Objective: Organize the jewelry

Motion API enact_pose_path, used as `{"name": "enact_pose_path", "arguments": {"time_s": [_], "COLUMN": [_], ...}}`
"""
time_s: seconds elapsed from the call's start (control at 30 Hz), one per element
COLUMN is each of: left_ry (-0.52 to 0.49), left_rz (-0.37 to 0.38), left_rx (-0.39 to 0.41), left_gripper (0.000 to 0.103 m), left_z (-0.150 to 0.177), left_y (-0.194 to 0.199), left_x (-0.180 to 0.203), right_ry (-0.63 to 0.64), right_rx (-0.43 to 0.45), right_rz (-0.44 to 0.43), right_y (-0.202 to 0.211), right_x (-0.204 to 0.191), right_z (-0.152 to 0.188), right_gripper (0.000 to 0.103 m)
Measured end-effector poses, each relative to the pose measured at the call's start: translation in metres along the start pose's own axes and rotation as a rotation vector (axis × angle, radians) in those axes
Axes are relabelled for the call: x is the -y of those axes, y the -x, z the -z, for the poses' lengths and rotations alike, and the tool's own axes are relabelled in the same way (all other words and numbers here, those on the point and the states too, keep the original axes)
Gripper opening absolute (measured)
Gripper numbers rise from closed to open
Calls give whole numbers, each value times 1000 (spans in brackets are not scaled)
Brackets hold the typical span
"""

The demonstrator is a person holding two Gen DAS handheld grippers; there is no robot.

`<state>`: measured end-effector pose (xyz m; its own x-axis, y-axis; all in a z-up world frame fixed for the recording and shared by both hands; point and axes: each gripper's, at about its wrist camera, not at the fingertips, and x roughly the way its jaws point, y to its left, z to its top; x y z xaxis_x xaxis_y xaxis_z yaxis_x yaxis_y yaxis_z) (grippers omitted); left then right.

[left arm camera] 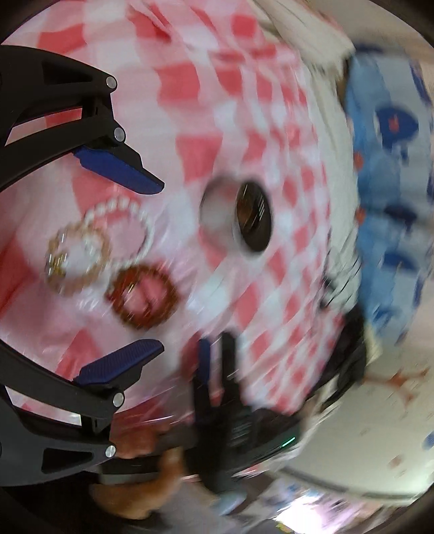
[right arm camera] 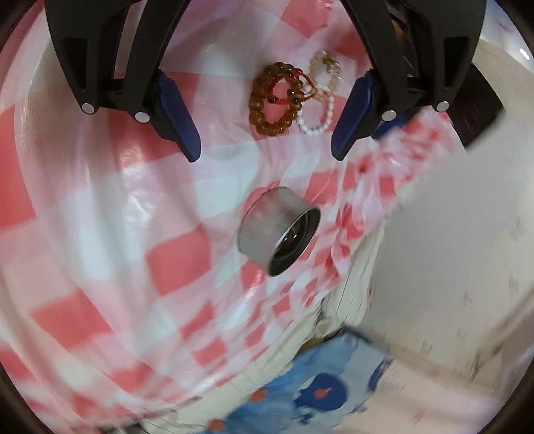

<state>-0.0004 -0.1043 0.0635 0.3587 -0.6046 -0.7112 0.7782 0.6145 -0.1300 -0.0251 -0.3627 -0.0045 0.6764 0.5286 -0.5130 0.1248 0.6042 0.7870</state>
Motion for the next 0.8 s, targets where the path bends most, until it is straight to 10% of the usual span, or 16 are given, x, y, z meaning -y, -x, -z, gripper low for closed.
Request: {"name": "enact_pose_path", "arguments": {"time_s": [0.33,0.53,0.8], "left_ry": [-73,-30,20], "left_rz": [36,5,-41], "left_rx": [-117,-143,-75], "left_gripper": [52,6,4], "left_z": [12,13,6], "left_y": [-36,-38,-18], "left_x": [27,17,-4], "right_ry": [20,33,75], "right_rx": [-43,-52,-62], "right_rz": [-1,11,55], "right_y": [-9,-11,-15], "right_x": [-8,-7,-12], "right_z": [4,4,6], "right_gripper": [80,80,80]}}
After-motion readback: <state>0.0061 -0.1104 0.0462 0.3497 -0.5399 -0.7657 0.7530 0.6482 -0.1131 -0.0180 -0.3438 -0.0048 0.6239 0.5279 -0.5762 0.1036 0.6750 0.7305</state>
